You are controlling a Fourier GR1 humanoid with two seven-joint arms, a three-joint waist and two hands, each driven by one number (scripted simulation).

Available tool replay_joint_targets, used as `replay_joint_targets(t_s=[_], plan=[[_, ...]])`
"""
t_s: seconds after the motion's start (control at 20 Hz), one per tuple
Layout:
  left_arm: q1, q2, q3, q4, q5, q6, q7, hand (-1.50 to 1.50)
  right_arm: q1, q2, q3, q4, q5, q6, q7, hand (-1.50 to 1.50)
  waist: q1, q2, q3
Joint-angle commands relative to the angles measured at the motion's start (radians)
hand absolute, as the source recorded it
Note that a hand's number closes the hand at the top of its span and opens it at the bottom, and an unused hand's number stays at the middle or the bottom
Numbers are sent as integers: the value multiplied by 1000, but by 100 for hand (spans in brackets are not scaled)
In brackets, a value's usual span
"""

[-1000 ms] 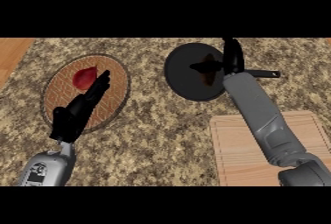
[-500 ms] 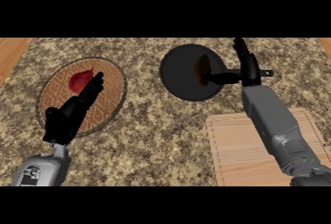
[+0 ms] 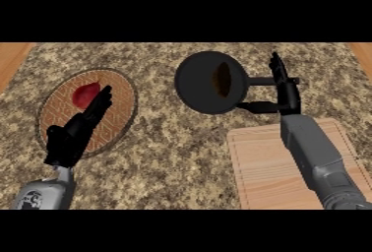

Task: Pick the croissant from the cutting board and place it in the pan

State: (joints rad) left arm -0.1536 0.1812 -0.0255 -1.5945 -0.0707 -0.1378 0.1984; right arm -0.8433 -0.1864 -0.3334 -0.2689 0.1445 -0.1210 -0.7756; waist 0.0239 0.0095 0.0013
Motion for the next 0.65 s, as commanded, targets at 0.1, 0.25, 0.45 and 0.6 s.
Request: replay_joint_targets(t_s=[0.1, 0.25, 0.45, 0.6], plan=[[-51, -4, 26, 41, -15, 5, 5, 0, 105, 5, 33, -53, 0, 52, -77, -150, -19, -7, -1], [41, -23, -3, 1, -44, 9, -21, 0, 134, 8, 36, -70, -18, 77, -83, -150, -14, -7, -1], [-56, -5, 50, 68, -21, -14, -15, 0, 196, 46, 64, -131, -16, 21, -94, -150, -19, -7, -1], [21, -14, 41, -7, -20, -17, -3, 0, 299, 47, 95, -287, -31, 37, -41, -150, -27, -12, -2]])
